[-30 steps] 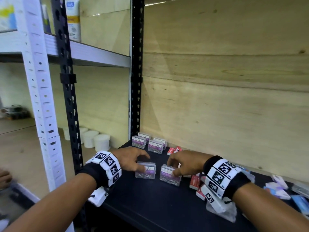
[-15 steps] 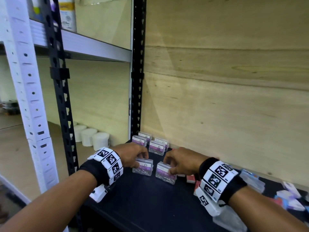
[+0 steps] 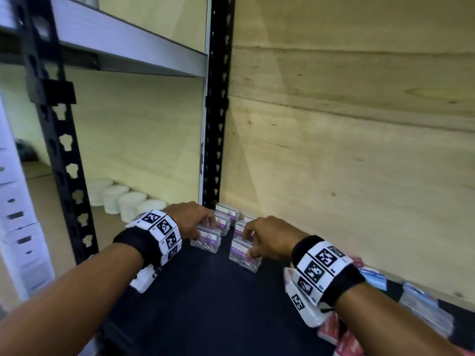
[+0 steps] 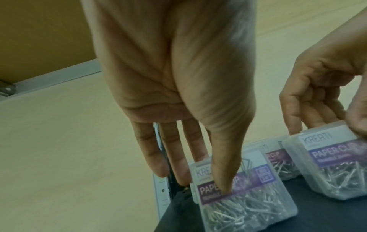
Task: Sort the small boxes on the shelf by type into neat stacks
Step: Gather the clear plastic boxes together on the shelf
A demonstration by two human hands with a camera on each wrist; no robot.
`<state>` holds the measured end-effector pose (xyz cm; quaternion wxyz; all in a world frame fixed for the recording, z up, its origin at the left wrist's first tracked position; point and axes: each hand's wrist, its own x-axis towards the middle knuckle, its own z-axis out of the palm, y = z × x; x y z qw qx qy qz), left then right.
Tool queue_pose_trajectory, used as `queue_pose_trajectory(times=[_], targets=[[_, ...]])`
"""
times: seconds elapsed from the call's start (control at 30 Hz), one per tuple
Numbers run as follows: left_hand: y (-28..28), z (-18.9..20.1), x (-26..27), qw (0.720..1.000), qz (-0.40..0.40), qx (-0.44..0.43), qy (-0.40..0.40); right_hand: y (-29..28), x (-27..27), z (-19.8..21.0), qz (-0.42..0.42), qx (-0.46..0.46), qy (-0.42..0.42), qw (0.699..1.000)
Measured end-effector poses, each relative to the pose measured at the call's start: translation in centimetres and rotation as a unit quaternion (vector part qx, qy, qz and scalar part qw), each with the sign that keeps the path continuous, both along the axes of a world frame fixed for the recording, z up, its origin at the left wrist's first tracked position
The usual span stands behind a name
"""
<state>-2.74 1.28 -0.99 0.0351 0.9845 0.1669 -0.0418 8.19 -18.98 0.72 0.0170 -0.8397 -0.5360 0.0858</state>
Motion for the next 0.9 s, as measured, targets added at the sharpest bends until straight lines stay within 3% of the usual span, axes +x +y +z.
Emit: queue_pose_trajectory(times=[0.9], targets=[[1.3,-0.2,1.1,0.999,-0.035,0.014,-0.03,2.8,0.6,-0.9,-0.002,0.003,-0.026,1.0]])
